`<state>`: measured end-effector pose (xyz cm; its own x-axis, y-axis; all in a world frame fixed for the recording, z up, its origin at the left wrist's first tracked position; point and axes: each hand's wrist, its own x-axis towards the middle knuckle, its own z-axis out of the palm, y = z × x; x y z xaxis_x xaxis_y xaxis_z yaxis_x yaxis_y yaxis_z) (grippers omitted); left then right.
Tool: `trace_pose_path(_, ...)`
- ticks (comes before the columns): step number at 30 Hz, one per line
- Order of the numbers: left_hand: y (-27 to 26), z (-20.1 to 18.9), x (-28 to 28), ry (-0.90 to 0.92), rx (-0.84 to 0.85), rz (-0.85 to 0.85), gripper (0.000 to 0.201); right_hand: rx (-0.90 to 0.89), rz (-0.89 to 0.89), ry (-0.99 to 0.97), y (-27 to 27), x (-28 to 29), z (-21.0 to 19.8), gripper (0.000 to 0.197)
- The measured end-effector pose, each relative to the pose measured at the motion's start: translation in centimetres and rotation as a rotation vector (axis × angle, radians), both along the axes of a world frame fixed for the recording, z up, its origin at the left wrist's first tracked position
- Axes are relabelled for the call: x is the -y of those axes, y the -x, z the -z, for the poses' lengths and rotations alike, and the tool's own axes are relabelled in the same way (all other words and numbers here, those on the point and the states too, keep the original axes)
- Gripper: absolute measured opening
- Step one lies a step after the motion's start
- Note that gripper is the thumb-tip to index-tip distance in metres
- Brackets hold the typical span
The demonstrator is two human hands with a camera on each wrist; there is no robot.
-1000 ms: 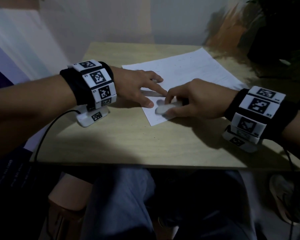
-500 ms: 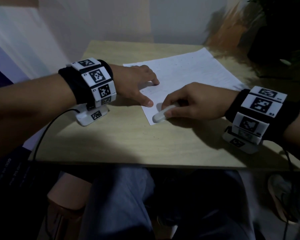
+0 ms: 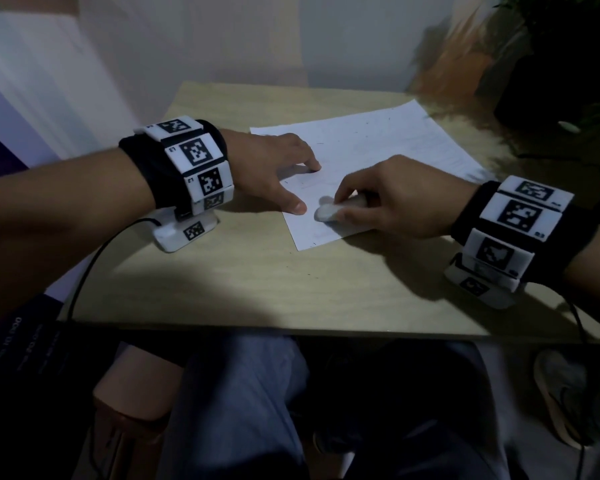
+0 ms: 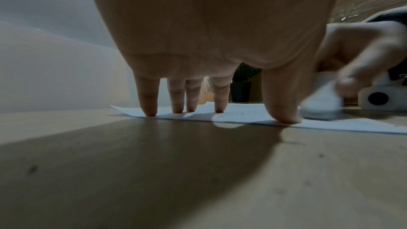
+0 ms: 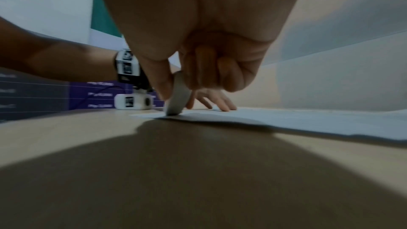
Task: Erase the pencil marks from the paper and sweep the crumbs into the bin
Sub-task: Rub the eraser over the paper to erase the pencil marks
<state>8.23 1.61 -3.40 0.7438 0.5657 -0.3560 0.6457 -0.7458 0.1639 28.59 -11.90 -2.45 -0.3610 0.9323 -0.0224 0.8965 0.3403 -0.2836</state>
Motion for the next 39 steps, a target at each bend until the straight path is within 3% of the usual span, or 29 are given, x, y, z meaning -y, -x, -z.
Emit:
trace_pose_path(5,0.0,-0.1,0.2,0.002,0.004,-0.002,0.085,-0.119,-0.064,0.225,0.5,0.8,-0.5,0.056)
trace_pose_path(8,-0.1,-0.1,0.4,0.000,0.007,-0.006,0.084,-0.069,0.037,0.086,-0.2,-0.1,-0.3,0.041)
trace_pose_path(10,0.0,-0.3,0.4,0.011,0.002,-0.009,0.084,0.000,0.012,0.019,-0.1,0.1,-0.1,0.033)
trace_pose_path(15,0.0,-0.6,0.7,0.025,-0.011,-0.001,0.083,-0.100,-0.070,0.203,0.2,0.8,-0.4,0.043)
trace_pose_path(20,0.0,-0.3,0.6,-0.010,-0.033,0.013,0.081,-0.070,0.052,0.027,-0.8,-0.5,0.0,0.031)
trace_pose_path(26,0.0,-0.7,0.7,0.005,-0.018,0.017,0.084,-0.109,0.008,0.182,-0.5,-0.3,0.0,0.026)
trace_pose_path(29,0.1,-0.8,0.8,0.075,-0.023,0.009,0.082,-0.032,0.050,0.055,-0.7,-1.0,0.0,0.028)
trace_pose_path(31,0.2,-0.9,0.8,0.116,-0.044,0.004,0.088,-0.018,0.040,0.034,-0.5,-0.9,0.1,0.030)
trace_pose_path(35,0.3,-0.8,0.9,0.127,-0.132,-0.013,0.103,-0.043,-0.050,0.215,0.2,-0.2,0.0,0.027)
trace_pose_path(39,0.4,-0.4,0.8,0.126,-0.131,0.019,0.108,-0.042,0.077,0.053,-0.1,-0.9,-0.2,0.033)
